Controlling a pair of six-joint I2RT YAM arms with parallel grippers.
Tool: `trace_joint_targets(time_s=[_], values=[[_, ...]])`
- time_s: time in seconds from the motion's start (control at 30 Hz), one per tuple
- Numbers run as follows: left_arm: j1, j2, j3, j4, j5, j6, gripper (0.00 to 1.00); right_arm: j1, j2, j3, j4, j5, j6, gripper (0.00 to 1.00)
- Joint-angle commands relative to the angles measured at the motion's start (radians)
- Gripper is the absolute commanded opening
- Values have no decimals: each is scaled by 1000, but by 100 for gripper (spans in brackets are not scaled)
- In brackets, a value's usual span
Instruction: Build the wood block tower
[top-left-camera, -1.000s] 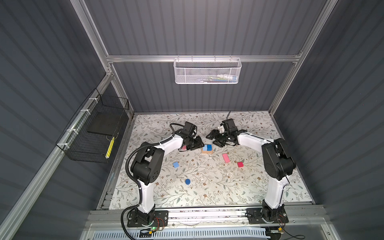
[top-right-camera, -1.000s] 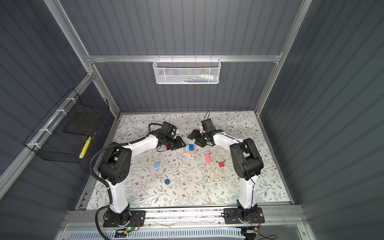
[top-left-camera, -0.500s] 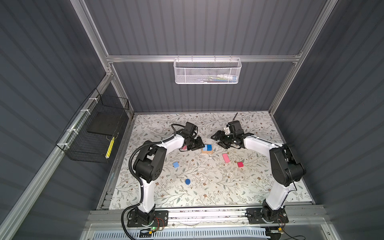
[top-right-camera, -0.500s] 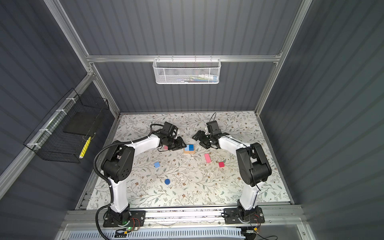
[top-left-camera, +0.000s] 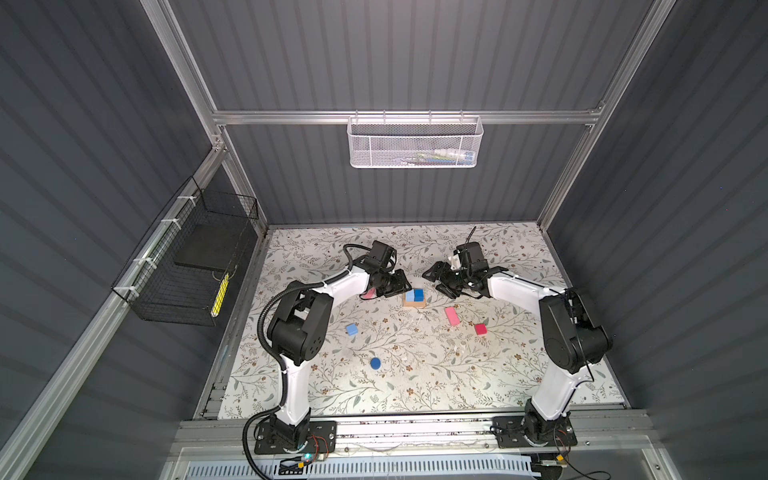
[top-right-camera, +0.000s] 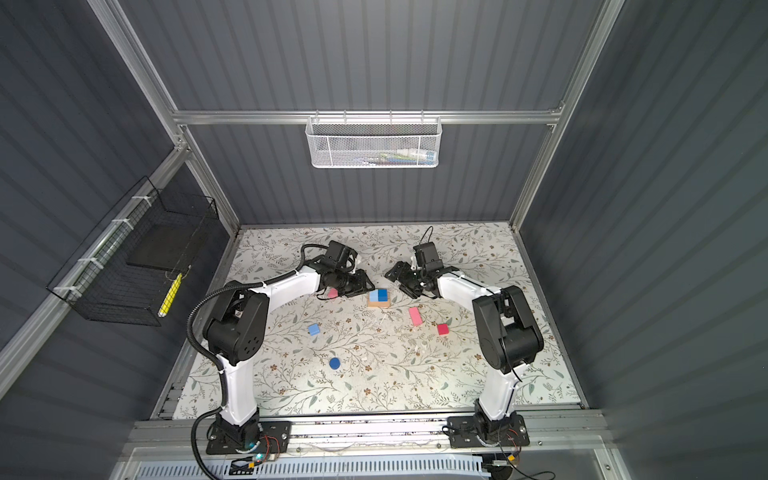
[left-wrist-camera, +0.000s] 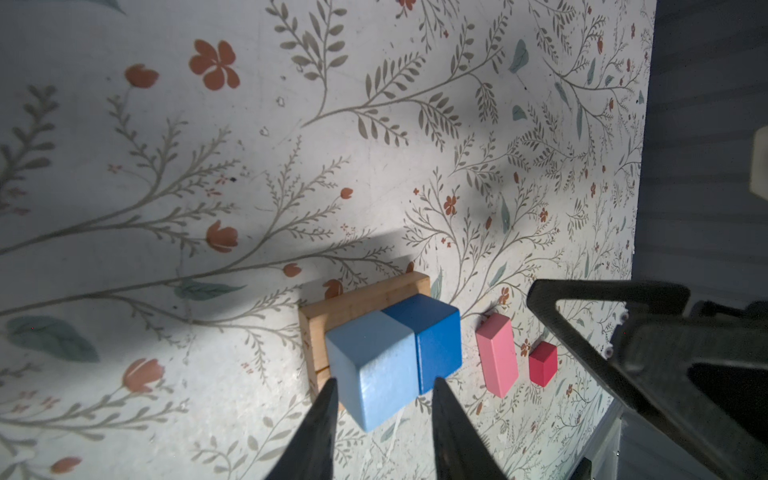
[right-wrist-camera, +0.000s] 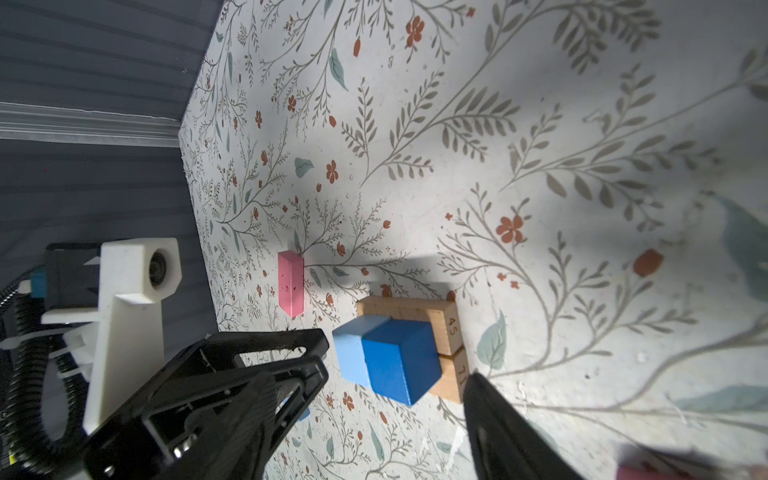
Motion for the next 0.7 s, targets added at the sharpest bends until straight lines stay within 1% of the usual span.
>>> trace_joint_targets(time_s=[0.0, 0.67], values=[[-6, 27, 34, -8, 24, -7, 38, -4, -26, -13, 9, 4, 5, 73], [-15, 42, 44, -4, 33, -13, 38, -5, -26, -19, 14, 2, 10, 73]])
